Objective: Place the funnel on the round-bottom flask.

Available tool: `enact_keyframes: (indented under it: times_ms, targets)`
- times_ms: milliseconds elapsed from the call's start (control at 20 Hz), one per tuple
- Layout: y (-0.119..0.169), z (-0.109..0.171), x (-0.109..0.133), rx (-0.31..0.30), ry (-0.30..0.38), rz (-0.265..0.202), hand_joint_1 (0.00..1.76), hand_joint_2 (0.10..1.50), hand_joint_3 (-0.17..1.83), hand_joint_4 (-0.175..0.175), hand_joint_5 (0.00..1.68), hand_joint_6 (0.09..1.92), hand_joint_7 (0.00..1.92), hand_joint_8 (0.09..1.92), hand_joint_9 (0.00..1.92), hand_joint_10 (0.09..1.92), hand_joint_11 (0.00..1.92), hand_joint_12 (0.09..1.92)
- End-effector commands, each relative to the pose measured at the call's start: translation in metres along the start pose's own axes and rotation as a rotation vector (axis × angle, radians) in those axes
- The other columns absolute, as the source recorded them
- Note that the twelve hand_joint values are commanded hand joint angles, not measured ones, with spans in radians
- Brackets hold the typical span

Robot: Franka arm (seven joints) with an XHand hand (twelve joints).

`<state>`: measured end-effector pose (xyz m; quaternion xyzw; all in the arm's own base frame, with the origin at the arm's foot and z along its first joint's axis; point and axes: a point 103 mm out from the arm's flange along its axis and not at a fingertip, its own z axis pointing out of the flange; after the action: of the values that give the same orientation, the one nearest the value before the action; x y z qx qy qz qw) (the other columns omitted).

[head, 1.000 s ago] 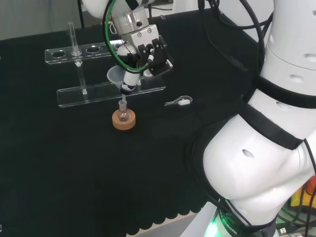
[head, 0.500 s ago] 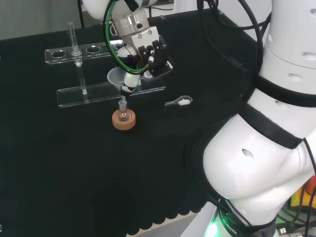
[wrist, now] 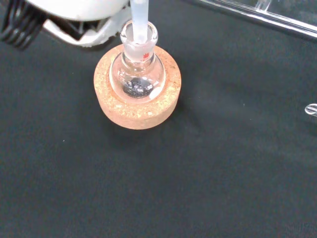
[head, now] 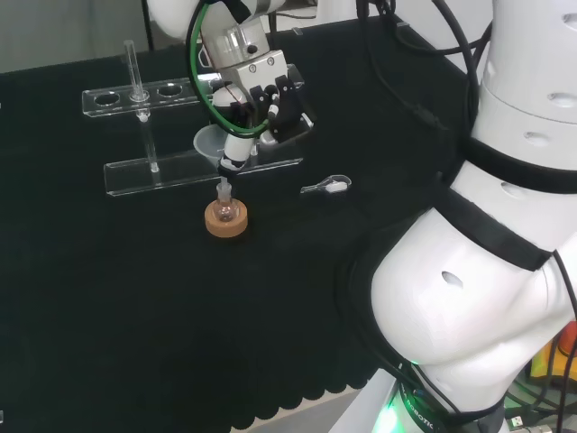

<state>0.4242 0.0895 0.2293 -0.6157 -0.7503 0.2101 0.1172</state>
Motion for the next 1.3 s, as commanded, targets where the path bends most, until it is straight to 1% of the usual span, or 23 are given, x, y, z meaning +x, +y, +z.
enact_keyframes:
  times_ms: [50,200,350,450,600,750,800,1100,1200,1300]
  targets:
    - [0.003,0.003,0.002,0.005,-0.008,-0.001,0.92,0.64,0.79,-0.025,0.55,0.9,0.57,0.87,0.5,0.62,0.06,1.43]
    - [0.004,0.005,0.002,0.009,-0.015,0.0,0.92,0.63,0.79,-0.025,0.53,0.89,0.55,0.86,0.49,0.61,0.06,1.43]
    - [0.005,0.006,0.004,0.019,-0.015,-0.008,0.92,0.62,0.79,-0.03,0.43,0.82,0.45,0.84,0.47,0.62,0.05,1.43]
    - [0.005,0.007,0.006,0.035,-0.02,-0.007,0.91,0.59,0.79,-0.031,0.32,0.59,0.29,0.81,0.42,0.65,0.04,1.44]
    - [0.005,0.008,0.006,0.053,-0.022,-0.005,0.88,0.56,0.76,-0.033,0.26,0.25,0.14,0.75,0.35,0.7,0.01,1.45]
    - [0.006,0.009,0.007,0.068,-0.031,-0.001,0.84,0.56,0.72,-0.034,0.22,0.11,0.06,0.72,0.3,0.71,0.0,1.44]
    - [0.007,0.01,0.008,0.071,-0.032,0.002,0.84,0.56,0.71,-0.034,0.21,0.09,0.05,0.72,0.29,0.72,0.0,1.44]
    - [0.002,0.005,0.009,0.062,-0.033,0.0,0.81,0.55,0.69,-0.034,0.17,0.09,0.01,0.7,0.25,0.72,0.0,1.43]
    - [0.0,0.004,0.008,0.046,-0.031,0.0,0.8,0.55,0.68,-0.034,0.16,0.09,0.0,0.69,0.24,0.72,0.0,1.42]
    - [-0.004,-0.001,0.007,0.018,-0.026,-0.006,0.8,0.55,0.67,-0.035,0.16,0.09,0.0,0.68,0.24,0.72,0.0,1.42]
